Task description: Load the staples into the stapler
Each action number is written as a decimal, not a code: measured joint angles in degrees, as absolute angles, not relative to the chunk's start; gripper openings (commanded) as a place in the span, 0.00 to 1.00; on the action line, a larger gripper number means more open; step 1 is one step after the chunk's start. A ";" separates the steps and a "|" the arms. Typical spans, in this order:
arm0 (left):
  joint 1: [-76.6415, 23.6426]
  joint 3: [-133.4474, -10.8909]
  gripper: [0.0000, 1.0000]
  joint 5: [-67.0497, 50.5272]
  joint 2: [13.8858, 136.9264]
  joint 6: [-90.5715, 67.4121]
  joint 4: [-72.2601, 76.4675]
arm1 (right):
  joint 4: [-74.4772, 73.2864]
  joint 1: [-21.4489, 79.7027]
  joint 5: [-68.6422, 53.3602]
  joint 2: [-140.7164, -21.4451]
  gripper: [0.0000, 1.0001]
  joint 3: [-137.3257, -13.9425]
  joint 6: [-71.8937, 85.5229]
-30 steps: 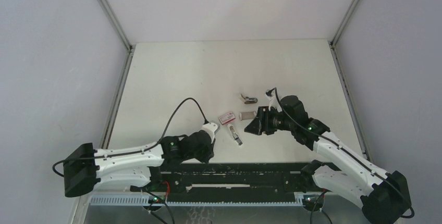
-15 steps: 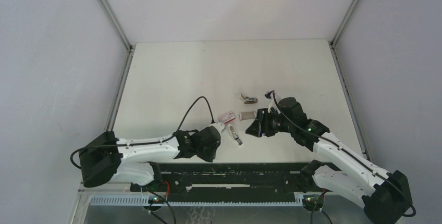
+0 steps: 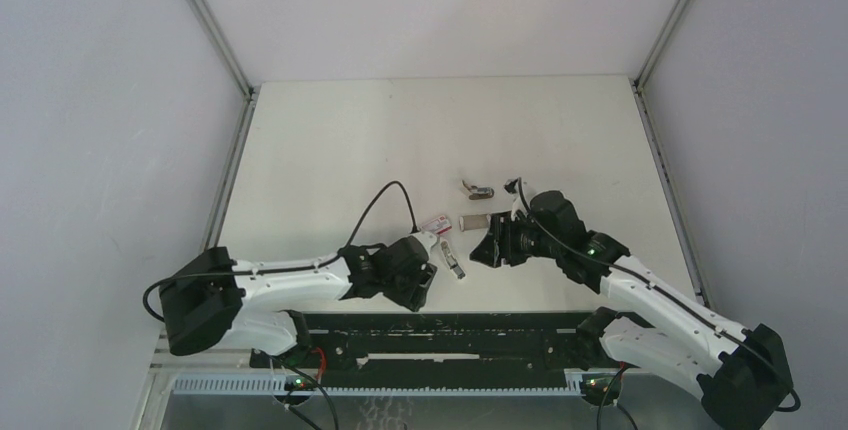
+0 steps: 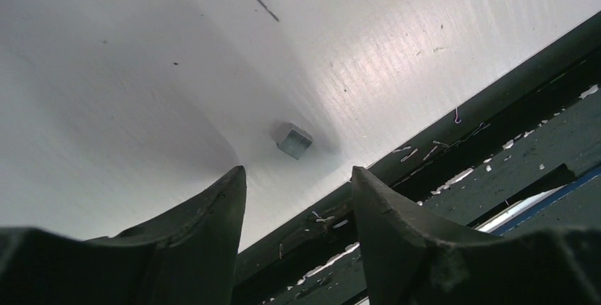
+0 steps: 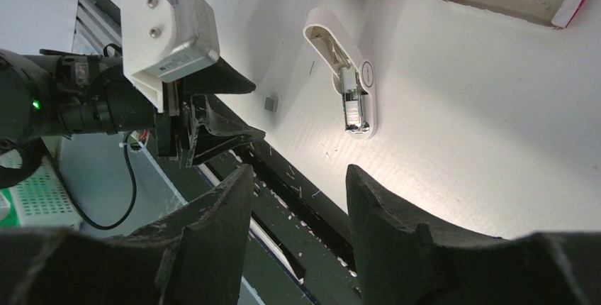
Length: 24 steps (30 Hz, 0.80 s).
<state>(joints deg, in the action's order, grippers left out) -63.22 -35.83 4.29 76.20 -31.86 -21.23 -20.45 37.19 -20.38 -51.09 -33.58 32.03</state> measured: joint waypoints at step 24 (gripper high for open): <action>-25.15 -17.17 0.74 13.02 44.53 -30.52 1.41 | -22.11 66.28 9.63 -83.81 0.42 -53.34 39.42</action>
